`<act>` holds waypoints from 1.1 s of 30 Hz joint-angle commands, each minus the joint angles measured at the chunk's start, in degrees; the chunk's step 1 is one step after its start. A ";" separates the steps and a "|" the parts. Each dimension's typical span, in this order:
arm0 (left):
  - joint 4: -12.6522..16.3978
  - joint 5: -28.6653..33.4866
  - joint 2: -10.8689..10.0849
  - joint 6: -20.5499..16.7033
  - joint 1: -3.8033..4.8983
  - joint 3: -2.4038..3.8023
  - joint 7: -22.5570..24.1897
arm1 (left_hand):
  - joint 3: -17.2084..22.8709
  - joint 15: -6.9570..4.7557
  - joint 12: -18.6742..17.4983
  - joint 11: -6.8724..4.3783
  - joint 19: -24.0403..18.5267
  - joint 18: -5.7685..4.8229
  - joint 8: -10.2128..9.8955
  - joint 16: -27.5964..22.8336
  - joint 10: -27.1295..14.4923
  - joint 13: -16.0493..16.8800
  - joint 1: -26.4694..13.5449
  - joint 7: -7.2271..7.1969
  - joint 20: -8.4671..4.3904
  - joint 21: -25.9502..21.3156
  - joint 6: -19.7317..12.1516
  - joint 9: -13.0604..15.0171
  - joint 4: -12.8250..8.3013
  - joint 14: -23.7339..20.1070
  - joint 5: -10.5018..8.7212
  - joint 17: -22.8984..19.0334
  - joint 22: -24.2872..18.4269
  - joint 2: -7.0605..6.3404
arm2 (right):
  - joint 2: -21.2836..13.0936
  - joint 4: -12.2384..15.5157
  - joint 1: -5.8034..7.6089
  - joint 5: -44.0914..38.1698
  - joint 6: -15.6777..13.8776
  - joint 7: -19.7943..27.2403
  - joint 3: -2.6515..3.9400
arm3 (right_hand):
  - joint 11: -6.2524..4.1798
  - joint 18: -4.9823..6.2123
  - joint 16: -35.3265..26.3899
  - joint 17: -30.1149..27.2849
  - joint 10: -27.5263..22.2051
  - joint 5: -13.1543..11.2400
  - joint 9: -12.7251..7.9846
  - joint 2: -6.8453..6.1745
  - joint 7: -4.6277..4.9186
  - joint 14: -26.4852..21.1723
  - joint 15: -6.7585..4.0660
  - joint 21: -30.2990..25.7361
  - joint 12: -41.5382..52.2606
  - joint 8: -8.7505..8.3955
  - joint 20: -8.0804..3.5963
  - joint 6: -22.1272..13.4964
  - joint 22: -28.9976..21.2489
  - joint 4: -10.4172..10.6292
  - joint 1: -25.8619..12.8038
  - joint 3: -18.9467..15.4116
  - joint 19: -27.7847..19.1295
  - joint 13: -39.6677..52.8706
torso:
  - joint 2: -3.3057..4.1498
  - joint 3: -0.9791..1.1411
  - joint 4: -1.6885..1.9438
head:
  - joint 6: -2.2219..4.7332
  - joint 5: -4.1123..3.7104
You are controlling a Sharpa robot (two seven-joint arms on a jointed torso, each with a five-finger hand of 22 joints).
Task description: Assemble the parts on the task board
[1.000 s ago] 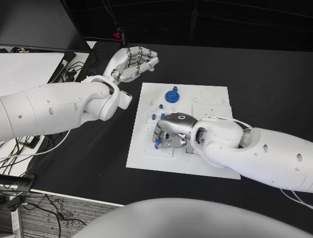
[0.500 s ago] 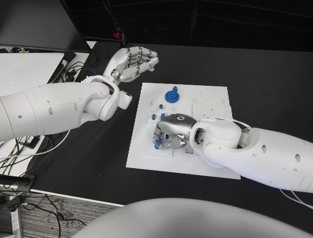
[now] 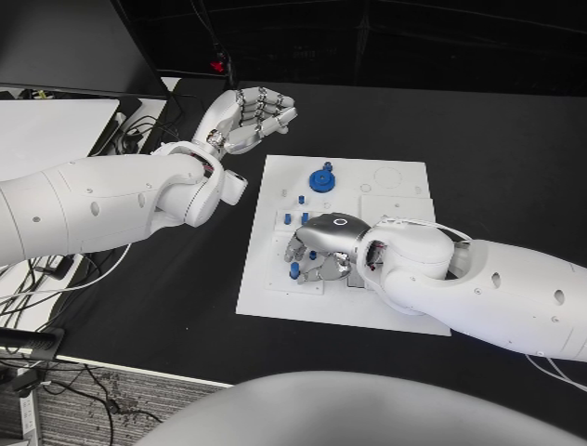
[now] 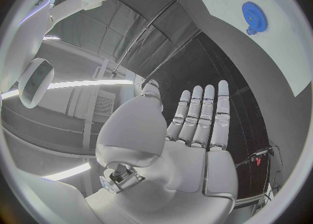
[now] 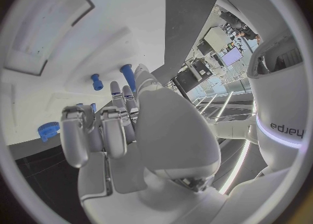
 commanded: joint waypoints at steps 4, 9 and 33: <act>0.10 0.20 -0.06 0.40 0.08 0.05 0.48 | 0.23 -0.03 0.35 -0.42 0.49 0.63 0.34 0.27 -0.02 -0.07 0.74 3.64 0.10 0.24 0.32 -0.06 -0.10 0.42 0.40 -0.06 -0.05 0.03 | -1.12 0.67 -0.19 3.29 -9.78 4.62 0.01 | 0.48 -0.42 0.14 15.08 -1.63 -0.03 0.11 -0.28 0.72 6.05 0.68 0.19 0.79 0.11 0.84 -1.48 15.10 0.18 -1.31 -0.88 6.05 0.18 | 0.02 0.01 0.01 | 0.00 -0.32; 0.13 0.20 -0.08 0.49 0.07 0.05 0.48 | 0.23 -0.03 0.35 -0.42 0.49 0.63 0.34 0.27 -0.02 -0.07 0.74 3.64 0.10 0.24 0.32 -0.06 -0.10 0.42 0.40 -0.06 -0.05 0.03 | -3.11 1.76 -0.27 9.71 -15.89 7.79 0.03 | 0.70 -0.42 0.14 15.08 -1.77 -0.03 0.20 -0.48 1.10 6.05 0.87 0.19 1.39 0.30 1.03 -1.65 15.10 0.39 -1.84 -1.19 6.05 0.28 | 0.00 0.05 0.00 | 0.00 -0.82; -0.95 0.21 0.89 0.42 -0.09 0.05 0.31 | 0.20 -0.03 0.36 -0.43 0.53 0.63 0.35 0.32 -0.03 -0.07 0.82 3.64 0.09 0.27 0.32 -0.07 -0.10 0.41 0.43 -0.12 -0.09 0.08 | -32.05 16.64 5.26 46.93 -15.28 7.00 -0.31 | -5.66 6.85 -2.64 6.53 4.55 8.36 3.77 3.38 -4.43 -0.34 -4.00 -31.88 77.36 17.16 -3.08 -21.28 -2.09 0.81 -9.97 -14.11 -13.36 64.11 | -0.40 -0.71 -0.43 | 0.00 -10.71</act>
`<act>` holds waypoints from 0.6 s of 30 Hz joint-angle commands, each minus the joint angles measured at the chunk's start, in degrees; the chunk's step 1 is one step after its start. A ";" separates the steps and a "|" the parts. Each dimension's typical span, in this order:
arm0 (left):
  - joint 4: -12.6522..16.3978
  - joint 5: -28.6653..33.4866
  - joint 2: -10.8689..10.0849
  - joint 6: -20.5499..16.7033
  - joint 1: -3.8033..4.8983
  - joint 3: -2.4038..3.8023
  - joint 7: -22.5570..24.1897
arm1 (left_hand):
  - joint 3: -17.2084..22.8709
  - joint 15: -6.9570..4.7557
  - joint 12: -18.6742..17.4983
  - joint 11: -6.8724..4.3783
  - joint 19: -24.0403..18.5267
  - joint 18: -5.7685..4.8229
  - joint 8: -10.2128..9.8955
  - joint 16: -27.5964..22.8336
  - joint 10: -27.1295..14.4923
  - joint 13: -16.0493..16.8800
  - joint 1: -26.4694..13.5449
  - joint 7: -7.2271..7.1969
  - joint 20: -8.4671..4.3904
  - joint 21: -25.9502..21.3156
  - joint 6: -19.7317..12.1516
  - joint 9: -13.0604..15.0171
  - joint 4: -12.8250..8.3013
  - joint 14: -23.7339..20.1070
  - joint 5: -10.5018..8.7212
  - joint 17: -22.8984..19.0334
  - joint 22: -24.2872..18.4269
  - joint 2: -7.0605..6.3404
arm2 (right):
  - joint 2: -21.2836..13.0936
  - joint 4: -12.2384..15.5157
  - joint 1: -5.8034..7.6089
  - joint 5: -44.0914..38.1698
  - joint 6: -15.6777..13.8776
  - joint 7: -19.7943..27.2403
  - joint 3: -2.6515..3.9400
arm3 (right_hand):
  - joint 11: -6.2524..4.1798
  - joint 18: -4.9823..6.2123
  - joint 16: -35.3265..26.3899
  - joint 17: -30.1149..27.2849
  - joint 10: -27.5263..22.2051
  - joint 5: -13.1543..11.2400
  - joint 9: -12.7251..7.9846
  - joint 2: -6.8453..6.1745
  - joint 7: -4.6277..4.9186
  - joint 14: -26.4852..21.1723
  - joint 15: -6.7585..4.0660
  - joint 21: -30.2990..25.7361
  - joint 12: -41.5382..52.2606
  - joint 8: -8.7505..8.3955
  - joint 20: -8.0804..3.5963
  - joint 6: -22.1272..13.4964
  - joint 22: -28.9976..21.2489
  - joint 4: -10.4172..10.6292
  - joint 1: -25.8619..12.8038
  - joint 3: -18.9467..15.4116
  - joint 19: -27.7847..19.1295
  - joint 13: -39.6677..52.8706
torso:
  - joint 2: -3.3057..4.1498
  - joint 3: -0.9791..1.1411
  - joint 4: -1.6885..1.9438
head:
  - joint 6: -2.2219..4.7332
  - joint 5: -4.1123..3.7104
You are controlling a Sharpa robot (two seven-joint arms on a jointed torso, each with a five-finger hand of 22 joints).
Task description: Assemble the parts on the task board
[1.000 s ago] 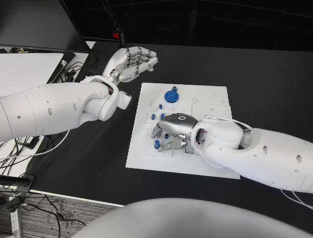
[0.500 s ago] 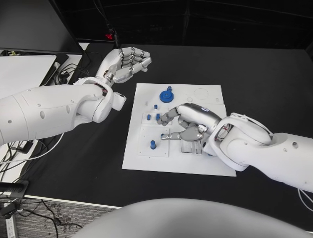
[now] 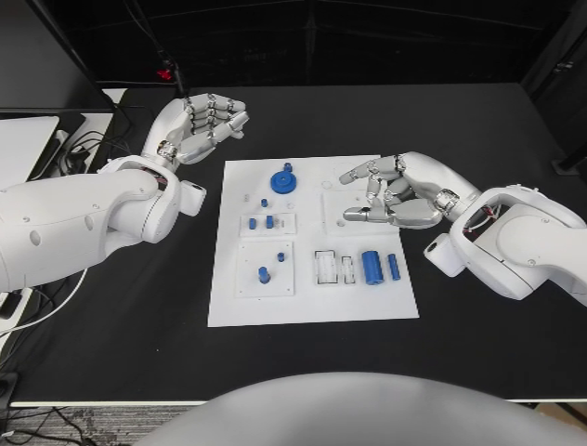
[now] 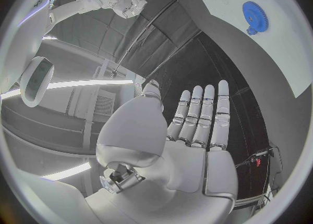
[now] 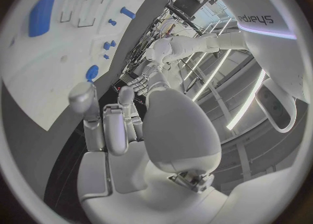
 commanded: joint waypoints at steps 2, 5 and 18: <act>-0.12 0.20 0.33 0.32 0.07 0.05 0.36 | 0.20 -0.03 0.36 -0.43 0.32 0.63 0.35 0.32 -0.03 -0.08 0.52 3.63 -0.12 0.27 0.32 -0.07 -0.10 0.41 0.21 -0.05 -0.10 -0.23 | -2.86 1.13 0.08 5.03 4.98 -4.42 -0.97 | -0.48 -1.17 4.18 14.67 23.40 0.93 1.56 1.18 -0.91 7.34 0.24 6.58 16.39 7.23 -0.49 -4.16 4.95 -0.51 -1.19 -1.32 2.90 26.30 | -0.22 -0.35 -0.28 | 0.01 -2.93; -0.23 0.20 0.52 0.29 0.06 0.05 0.35 | 0.18 -0.03 0.37 -0.43 0.33 0.63 0.35 0.33 -0.03 -0.08 0.53 3.63 -0.12 0.27 0.32 -0.07 -0.09 0.41 0.21 -0.07 -0.11 -0.23 | -5.06 1.62 0.09 4.73 4.83 -5.94 -1.95 | 0.18 -4.43 4.27 15.09 35.85 3.17 2.80 1.80 0.42 7.69 0.69 21.14 18.67 12.64 -0.15 -2.91 12.68 -0.60 -2.86 -2.20 11.95 36.08 | -0.39 -0.51 -0.21 | 0.01 -4.33; -0.47 0.20 0.77 0.24 0.06 0.05 0.35 | 0.16 -0.04 0.37 -0.43 0.34 0.63 0.35 0.34 -0.02 -0.08 0.54 3.63 -0.12 0.28 0.32 -0.07 -0.09 0.41 0.21 -0.08 -0.12 -0.23 | -9.92 4.78 -0.07 -6.83 6.32 -25.06 -4.07 | 2.81 -7.17 4.27 15.09 35.85 9.72 5.89 1.36 2.13 7.69 2.73 31.68 18.67 23.18 2.12 5.90 17.62 0.18 -10.36 -2.64 18.86 36.08 | -0.45 -0.63 -0.34 | 0.01 -6.49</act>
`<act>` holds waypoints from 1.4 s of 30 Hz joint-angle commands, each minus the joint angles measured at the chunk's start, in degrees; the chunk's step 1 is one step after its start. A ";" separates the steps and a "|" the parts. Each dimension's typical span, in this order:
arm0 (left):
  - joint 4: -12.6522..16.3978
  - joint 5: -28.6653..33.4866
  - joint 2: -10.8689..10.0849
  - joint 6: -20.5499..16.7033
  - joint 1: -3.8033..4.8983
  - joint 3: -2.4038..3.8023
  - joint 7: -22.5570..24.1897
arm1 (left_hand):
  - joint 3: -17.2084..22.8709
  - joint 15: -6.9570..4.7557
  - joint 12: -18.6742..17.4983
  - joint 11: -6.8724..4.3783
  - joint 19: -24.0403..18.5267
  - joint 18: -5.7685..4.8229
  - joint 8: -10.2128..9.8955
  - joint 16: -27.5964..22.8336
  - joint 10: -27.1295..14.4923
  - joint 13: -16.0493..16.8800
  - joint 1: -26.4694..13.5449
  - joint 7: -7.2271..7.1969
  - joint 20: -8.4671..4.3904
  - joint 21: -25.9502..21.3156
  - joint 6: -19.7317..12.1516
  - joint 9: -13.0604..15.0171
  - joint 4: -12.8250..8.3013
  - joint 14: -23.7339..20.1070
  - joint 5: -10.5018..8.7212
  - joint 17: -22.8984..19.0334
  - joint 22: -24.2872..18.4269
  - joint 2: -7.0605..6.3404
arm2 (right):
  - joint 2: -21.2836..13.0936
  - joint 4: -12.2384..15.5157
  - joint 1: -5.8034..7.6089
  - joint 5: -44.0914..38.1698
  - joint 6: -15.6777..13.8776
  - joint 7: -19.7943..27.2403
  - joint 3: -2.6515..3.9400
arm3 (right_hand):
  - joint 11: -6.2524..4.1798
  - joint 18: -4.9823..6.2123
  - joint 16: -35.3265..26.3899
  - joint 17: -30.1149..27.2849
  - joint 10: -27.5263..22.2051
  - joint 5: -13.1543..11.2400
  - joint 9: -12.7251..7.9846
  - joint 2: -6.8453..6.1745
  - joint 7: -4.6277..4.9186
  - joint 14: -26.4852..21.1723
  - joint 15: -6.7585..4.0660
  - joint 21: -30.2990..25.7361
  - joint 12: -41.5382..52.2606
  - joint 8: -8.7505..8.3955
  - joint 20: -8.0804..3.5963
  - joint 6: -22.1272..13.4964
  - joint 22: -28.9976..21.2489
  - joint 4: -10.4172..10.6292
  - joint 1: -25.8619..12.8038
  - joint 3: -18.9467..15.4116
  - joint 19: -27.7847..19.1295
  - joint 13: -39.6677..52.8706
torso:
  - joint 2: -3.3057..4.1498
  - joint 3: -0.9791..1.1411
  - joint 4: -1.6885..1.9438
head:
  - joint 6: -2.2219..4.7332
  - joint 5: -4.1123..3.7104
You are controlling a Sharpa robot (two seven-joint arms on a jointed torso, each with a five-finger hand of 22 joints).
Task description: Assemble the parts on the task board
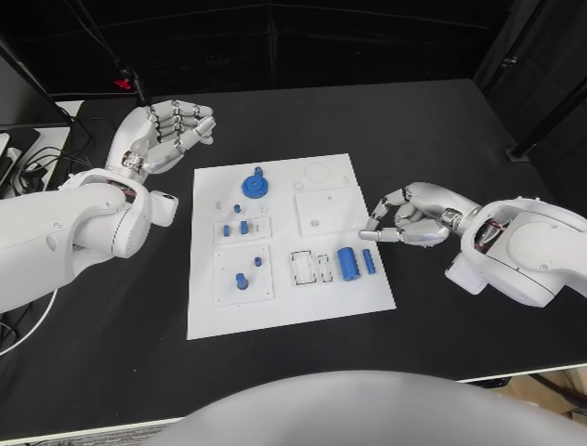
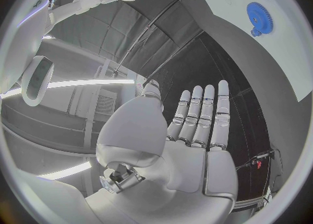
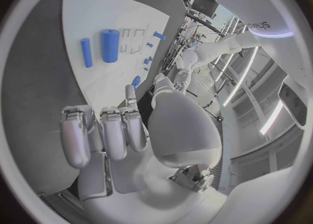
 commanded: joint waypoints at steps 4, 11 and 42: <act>-0.16 0.20 0.13 0.29 0.08 0.05 0.40 | 0.16 -0.04 0.37 -0.43 0.34 0.62 0.35 0.34 -0.02 -0.08 0.54 3.63 -0.12 0.28 0.32 -0.07 -0.09 0.41 0.22 -0.09 -0.07 -0.22 | 0.02 1.32 -0.24 -9.10 2.48 -15.92 -0.16 | -0.45 -0.38 0.14 15.09 5.96 0.84 0.29 -1.74 -0.32 6.06 -0.62 0.17 0.15 0.71 -0.06 0.89 15.05 0.34 -3.92 0.11 5.87 15.05 | -0.02 -0.01 0.01 | -0.01 -0.42; -0.28 0.20 0.15 0.38 0.07 0.05 0.41 | 0.16 -0.04 0.37 -0.43 0.34 0.62 0.35 0.34 -0.02 -0.08 0.54 3.63 -0.12 0.28 0.32 -0.07 -0.09 0.41 0.22 -0.09 -0.07 -0.22 | 1.68 1.20 -0.54 -10.95 1.94 -18.73 -0.20 | -0.59 -0.38 0.14 15.09 5.96 0.99 0.33 -3.02 -0.42 6.06 -0.86 0.17 0.15 0.75 -0.31 0.81 15.05 0.40 -5.62 0.99 5.87 15.05 | 0.00 -0.04 0.02 | -0.01 -0.50; -0.08 0.20 -0.40 0.58 0.06 0.05 0.41 | 0.16 -0.04 0.37 -0.43 0.34 0.62 0.35 0.34 -0.02 -0.08 0.54 3.63 -0.12 0.28 0.32 -0.07 -0.09 0.41 0.22 -0.09 -0.07 -0.22 | 10.14 -0.48 -2.48 -26.85 9.35 -27.76 -0.20 | -0.19 -0.38 0.14 15.09 5.96 -0.50 0.66 -3.30 0.02 6.06 -0.70 0.17 0.15 0.99 -0.19 -3.47 15.05 0.42 -8.33 2.96 5.87 15.05 | -0.03 -0.06 -0.04 | -0.01 0.00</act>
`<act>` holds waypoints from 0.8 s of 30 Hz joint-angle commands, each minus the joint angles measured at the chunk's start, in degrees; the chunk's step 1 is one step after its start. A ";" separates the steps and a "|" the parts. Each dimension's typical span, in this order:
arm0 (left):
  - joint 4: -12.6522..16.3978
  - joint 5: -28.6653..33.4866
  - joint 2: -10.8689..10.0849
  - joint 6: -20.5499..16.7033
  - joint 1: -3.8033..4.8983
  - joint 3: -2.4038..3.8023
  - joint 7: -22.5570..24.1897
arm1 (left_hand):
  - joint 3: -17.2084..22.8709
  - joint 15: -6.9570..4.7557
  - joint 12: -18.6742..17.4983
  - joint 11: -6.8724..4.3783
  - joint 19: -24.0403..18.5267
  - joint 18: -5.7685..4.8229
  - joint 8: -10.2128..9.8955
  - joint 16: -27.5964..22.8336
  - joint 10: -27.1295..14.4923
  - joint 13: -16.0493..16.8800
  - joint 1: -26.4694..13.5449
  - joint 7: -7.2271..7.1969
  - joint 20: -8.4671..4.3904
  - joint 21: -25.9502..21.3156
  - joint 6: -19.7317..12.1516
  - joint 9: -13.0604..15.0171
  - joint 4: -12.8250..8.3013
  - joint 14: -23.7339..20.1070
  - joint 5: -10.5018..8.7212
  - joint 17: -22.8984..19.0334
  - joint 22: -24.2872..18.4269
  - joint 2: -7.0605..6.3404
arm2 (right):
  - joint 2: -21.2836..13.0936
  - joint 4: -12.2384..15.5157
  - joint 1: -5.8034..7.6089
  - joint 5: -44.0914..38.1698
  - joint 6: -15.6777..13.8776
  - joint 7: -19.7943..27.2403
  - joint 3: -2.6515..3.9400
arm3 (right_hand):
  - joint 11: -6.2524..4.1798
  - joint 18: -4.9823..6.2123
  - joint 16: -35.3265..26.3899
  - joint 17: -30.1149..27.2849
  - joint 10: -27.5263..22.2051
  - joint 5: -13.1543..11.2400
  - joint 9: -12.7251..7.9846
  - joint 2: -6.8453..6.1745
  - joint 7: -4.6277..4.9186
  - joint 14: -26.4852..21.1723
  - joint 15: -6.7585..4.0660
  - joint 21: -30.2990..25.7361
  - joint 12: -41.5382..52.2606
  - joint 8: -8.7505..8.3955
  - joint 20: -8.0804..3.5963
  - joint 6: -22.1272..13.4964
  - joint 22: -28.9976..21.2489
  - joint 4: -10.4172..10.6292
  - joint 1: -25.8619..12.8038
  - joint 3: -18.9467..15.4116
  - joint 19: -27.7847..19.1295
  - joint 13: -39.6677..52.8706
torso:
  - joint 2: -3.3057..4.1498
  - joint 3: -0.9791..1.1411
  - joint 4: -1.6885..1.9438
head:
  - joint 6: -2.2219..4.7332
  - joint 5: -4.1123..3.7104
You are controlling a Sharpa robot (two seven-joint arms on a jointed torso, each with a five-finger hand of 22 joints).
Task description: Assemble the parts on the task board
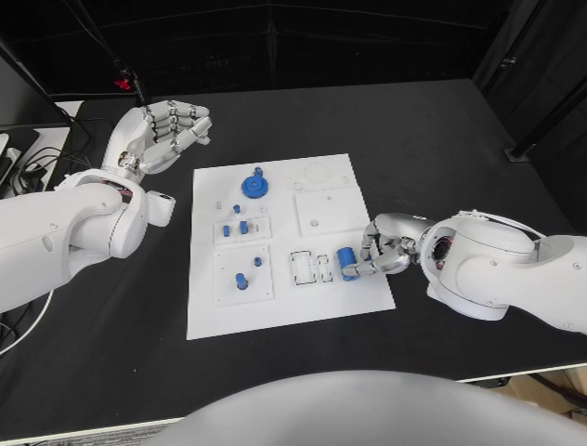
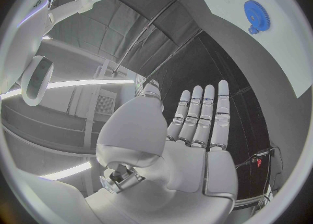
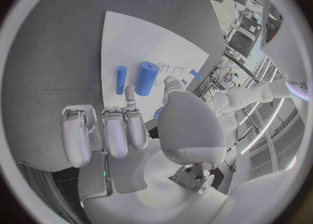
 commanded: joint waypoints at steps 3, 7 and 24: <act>0.13 0.19 -0.01 0.51 0.07 0.05 0.42 | 0.16 -0.04 0.37 -0.43 0.34 0.63 0.35 0.34 -0.02 -0.08 0.54 3.63 -0.12 0.28 0.32 -0.07 -0.09 0.41 0.22 -0.05 -0.07 -0.22 | 0.89 -0.43 -0.12 -3.99 1.36 -1.00 0.01 | 0.03 -0.41 0.14 15.10 6.18 -0.29 0.19 0.75 0.03 6.05 -0.28 0.17 0.15 0.36 -0.19 -0.22 15.07 -0.05 -0.40 0.32 5.87 15.07 | 0.02 -0.01 -0.03 | -0.01 0.00; 0.12 0.19 -0.05 0.52 0.06 0.05 0.42 | 0.16 -0.04 0.37 -0.43 0.34 0.63 0.35 0.34 -0.02 -0.08 0.54 3.63 -0.12 0.28 0.32 -0.07 -0.09 0.41 0.22 -0.05 -0.07 -0.22 | 1.61 -0.87 -0.20 -3.48 1.63 -0.87 0.01 | 0.02 -0.41 0.14 15.10 6.18 -0.37 0.29 1.53 0.02 6.05 -0.32 0.17 0.15 0.63 -0.21 -0.20 15.07 -0.10 -0.55 0.60 5.87 15.07 | 0.01 -0.05 -0.03 | -0.01 0.25; 0.22 0.19 -0.26 0.69 0.05 0.05 0.41 | 0.09 -0.04 0.41 -0.43 0.39 0.62 0.35 0.41 -0.01 -0.08 0.61 3.63 -0.14 0.31 0.32 -0.08 -0.08 0.41 0.27 -0.15 -0.13 -0.16 | 5.48 -4.45 -1.59 -2.97 4.78 -1.65 0.02 | 0.33 -0.41 0.14 15.10 6.18 -0.16 0.17 4.86 0.42 6.05 -0.04 0.17 0.15 0.68 -0.04 -1.31 15.07 -0.35 0.55 1.30 5.87 15.07 | 0.04 -0.02 0.03 | -0.01 0.62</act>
